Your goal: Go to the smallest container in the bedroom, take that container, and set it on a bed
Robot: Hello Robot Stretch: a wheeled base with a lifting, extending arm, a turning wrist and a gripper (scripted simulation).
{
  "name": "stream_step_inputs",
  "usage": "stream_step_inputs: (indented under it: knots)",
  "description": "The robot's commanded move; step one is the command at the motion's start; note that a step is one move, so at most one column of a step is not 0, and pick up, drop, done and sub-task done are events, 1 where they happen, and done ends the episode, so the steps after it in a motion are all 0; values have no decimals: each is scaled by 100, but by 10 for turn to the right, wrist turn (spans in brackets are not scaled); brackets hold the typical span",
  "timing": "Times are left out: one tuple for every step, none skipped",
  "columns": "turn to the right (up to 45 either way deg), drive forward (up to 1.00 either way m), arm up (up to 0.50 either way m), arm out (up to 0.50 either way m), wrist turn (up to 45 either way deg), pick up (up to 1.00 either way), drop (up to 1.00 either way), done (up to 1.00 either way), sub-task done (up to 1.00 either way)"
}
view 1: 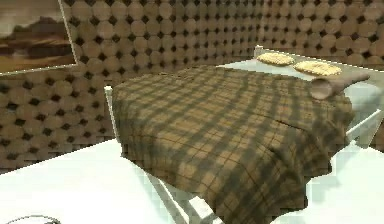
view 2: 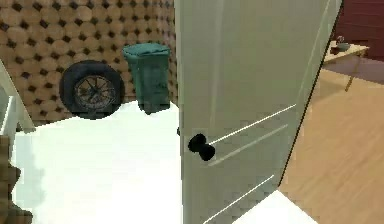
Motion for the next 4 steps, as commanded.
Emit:
stream_step_inputs:
  knots:
    - [450,0,0,0,0,0,0,0,0]
    - [90,0,0,0,0,0,0,0,0]
    - [0,15,0,0,0,0,0,0,0]
    - [30,0,0,0,0,0,0,0,0]
